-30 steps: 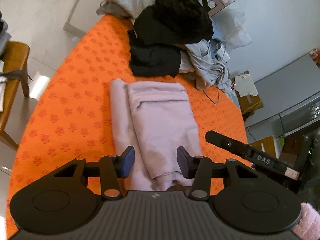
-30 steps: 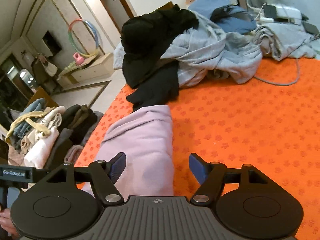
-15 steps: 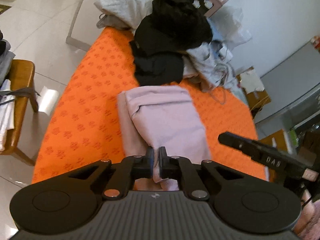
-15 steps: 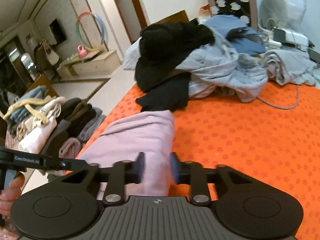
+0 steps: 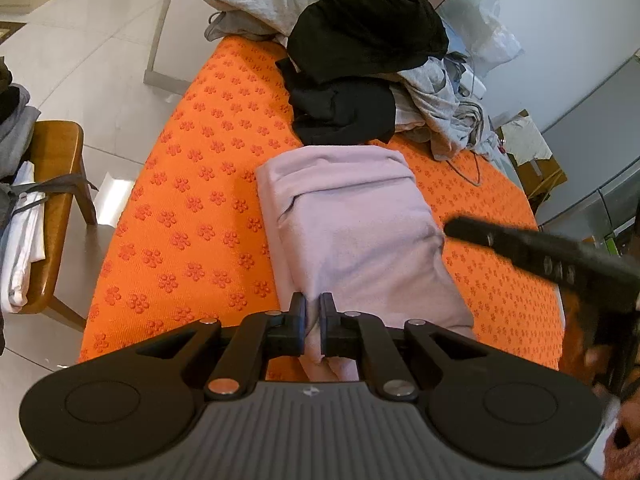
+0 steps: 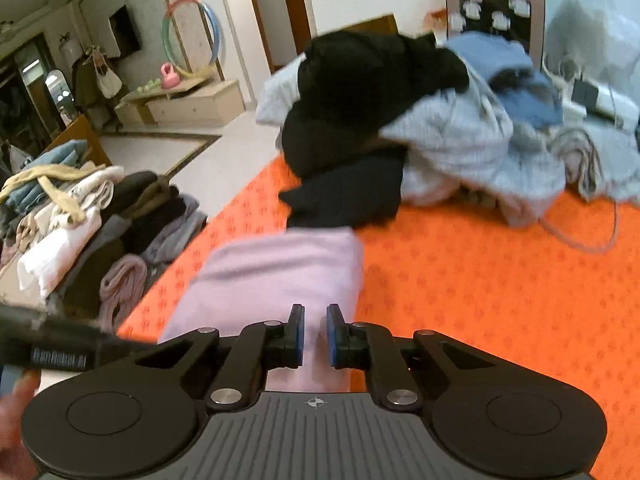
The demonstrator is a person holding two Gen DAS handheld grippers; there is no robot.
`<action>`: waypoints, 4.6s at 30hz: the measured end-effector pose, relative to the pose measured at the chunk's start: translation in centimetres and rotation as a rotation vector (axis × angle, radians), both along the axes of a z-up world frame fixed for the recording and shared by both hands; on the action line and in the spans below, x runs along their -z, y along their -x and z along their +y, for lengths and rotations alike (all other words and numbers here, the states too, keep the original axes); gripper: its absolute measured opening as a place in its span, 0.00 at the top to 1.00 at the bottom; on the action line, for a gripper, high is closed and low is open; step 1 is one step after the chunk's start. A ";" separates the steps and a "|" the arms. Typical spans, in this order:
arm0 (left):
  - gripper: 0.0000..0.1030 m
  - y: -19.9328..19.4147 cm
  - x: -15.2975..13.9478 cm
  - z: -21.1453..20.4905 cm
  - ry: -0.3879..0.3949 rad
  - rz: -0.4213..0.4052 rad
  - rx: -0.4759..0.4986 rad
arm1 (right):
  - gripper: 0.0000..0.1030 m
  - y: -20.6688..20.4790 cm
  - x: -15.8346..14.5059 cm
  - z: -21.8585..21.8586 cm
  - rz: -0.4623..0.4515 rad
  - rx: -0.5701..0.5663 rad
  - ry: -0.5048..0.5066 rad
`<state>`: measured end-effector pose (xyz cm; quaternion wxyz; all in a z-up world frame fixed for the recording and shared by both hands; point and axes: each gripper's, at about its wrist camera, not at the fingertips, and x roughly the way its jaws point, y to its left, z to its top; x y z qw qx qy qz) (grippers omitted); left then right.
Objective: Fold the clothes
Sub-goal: 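Grasp the folded pink garment's end with the right tool, then carry the folded pink garment with the right tool to the pink bin, then lower the garment into the pink bin and open the right tool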
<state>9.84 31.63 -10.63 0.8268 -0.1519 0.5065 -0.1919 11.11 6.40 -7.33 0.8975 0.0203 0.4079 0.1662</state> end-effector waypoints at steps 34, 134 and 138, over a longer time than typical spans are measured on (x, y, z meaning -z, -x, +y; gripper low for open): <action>0.97 0.2 2.1 2.5 -0.072 0.047 -0.062 | 0.29 0.9 8.5 -3.9 0.243 0.060 -0.549; 0.15 6.7 -0.1 -71.1 -0.099 -0.138 0.500 | 0.57 11.4 24.7 -74.7 0.135 0.611 0.523; 0.15 6.6 -0.1 -71.2 -0.100 -0.138 0.506 | 0.84 11.1 27.0 -75.3 0.217 0.615 0.462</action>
